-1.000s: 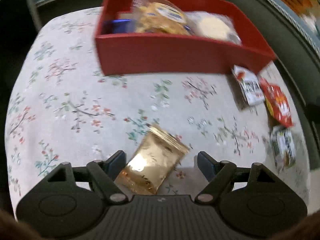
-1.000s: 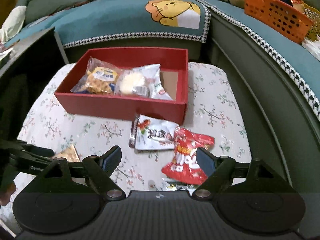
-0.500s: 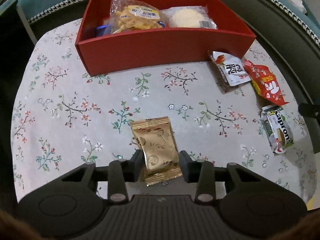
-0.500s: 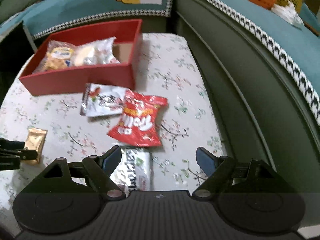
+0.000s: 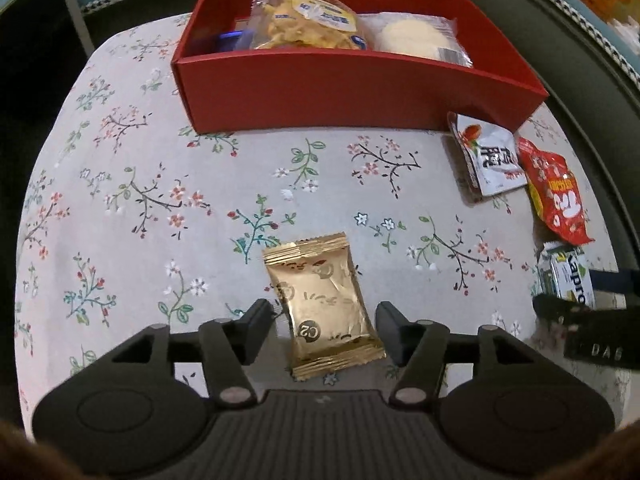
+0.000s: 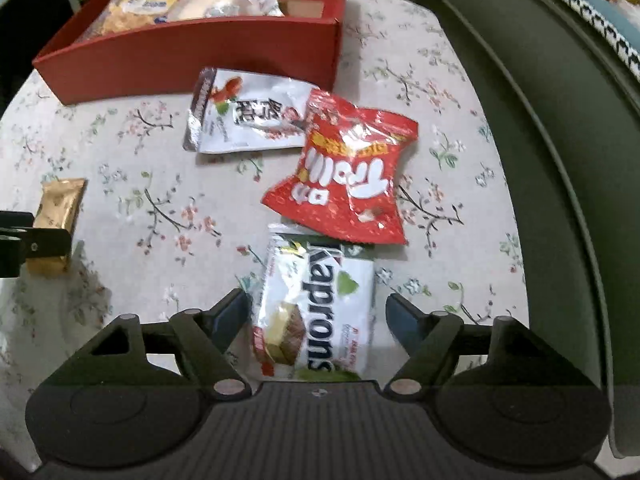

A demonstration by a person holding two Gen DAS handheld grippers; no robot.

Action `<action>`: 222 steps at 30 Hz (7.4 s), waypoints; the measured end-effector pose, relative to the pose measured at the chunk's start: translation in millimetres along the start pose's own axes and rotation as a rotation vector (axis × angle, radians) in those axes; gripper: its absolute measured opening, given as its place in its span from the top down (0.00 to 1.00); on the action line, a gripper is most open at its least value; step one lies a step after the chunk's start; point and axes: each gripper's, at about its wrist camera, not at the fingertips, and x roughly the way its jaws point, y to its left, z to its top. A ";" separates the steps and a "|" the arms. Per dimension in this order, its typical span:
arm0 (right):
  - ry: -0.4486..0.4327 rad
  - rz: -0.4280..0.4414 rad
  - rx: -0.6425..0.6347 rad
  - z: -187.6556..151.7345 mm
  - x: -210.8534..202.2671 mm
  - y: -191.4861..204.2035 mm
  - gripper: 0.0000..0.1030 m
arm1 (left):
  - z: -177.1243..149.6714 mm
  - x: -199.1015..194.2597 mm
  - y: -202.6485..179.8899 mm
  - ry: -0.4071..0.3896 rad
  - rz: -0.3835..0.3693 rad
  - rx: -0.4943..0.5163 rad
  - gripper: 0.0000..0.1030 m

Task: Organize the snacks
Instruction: 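Grasp the gold wafer pack with the left tool while the right tool grasps the white Kaprons wafer, then carry the gold pack and Kaprons wafer into the red box, open both tools, then move both tools to the remaining packs beside the red box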

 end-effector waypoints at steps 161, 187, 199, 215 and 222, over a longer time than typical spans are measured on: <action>-0.445 0.065 0.073 184.8 -38.4 -16.3 0.20 | 149.7 -34.6 -44.6 -0.361 -0.049 -0.058 0.50; -0.233 -0.001 0.111 71.0 -35.7 -101.9 0.17 | 105.9 43.7 -142.9 -0.175 -0.296 0.368 0.49; -0.213 0.032 0.122 66.3 -34.5 -104.8 0.17 | 65.8 43.2 -132.3 -0.067 -0.249 0.361 0.40; -0.168 0.041 0.055 62.4 -24.7 -94.0 0.17 | 48.3 32.2 -118.1 -0.060 -0.192 0.169 0.23; -0.125 0.029 0.004 66.4 -2.6 -87.8 0.17 | 36.0 31.8 -128.0 -0.081 -0.136 0.150 0.25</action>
